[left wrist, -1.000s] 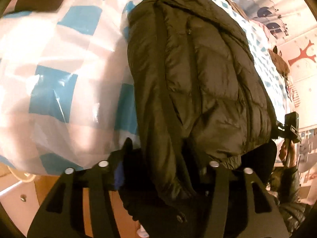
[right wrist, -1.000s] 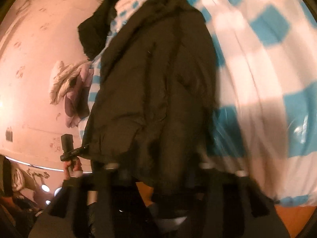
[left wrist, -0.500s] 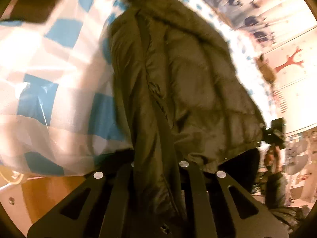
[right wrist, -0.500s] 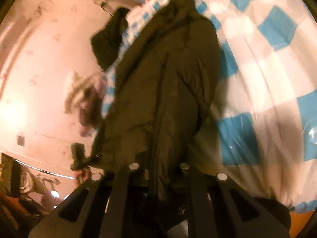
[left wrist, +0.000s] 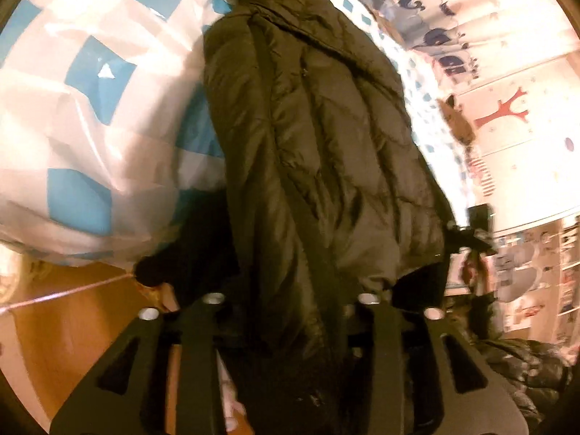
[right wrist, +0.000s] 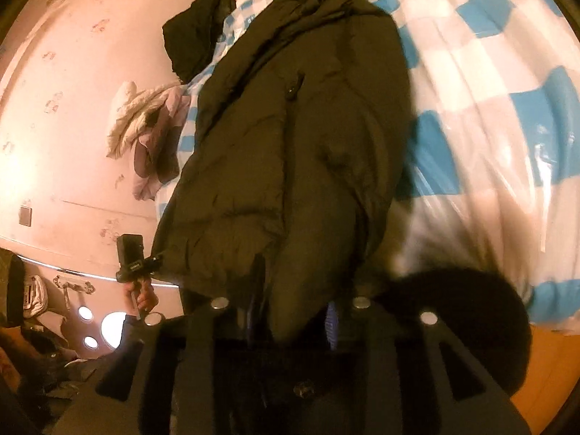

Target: Fold large clothes

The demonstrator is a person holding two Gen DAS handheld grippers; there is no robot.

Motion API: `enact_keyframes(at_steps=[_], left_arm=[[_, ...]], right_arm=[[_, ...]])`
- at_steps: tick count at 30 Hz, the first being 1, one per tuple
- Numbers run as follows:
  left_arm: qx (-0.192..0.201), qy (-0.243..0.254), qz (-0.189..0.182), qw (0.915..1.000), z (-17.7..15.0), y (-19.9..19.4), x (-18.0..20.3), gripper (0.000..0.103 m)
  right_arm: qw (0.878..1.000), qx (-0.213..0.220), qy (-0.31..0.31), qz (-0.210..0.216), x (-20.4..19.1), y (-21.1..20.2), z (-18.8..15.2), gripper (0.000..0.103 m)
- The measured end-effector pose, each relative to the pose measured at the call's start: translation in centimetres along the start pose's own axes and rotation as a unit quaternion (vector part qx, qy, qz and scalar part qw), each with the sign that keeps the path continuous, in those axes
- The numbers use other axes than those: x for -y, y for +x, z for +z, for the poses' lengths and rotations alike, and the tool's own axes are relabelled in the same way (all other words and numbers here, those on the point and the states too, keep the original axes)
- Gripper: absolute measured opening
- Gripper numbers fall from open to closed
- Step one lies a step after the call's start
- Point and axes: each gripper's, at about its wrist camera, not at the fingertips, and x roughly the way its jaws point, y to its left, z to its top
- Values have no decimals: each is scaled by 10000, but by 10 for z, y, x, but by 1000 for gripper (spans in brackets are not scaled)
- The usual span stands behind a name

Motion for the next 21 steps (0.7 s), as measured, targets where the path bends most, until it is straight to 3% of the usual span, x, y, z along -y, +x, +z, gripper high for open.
enact_keyframes(at_steps=[1,2,3,5,6,8,10,13,21], left_arm=[[5,5,305,9995,-3,2,0,72],[48,19,486,9988,-3,2,0,72],[72,41,426,9991,-4,2,0,71],[167,44,278,9995,-5,1,1,55],[164,46,146,9997,-6,1,2,38],[286,208,330,9988,-8,2,11,29],[366,305,322,9983,-11,-4,18,12],[505,491,373,9968,-14,-15,30,8],[947,980,-289,9902,-36,-69,60,8]], right_arm=[[9998,-66,-114,-172,-5,7,1,36],[9988,-146,-261,-375,-10,13,2,36],[9984,-164,-311,-434,-12,15,1,36],[9991,-117,-281,-306,-12,18,0,29],[9996,-70,-232,-165,-10,18,-1,18],[9998,133,-111,133,-3,11,-5,14],[9985,356,-39,423,-5,2,-10,12],[9921,782,-59,979,-7,-24,-15,12],[9685,1521,-205,1961,-14,-86,-39,12]])
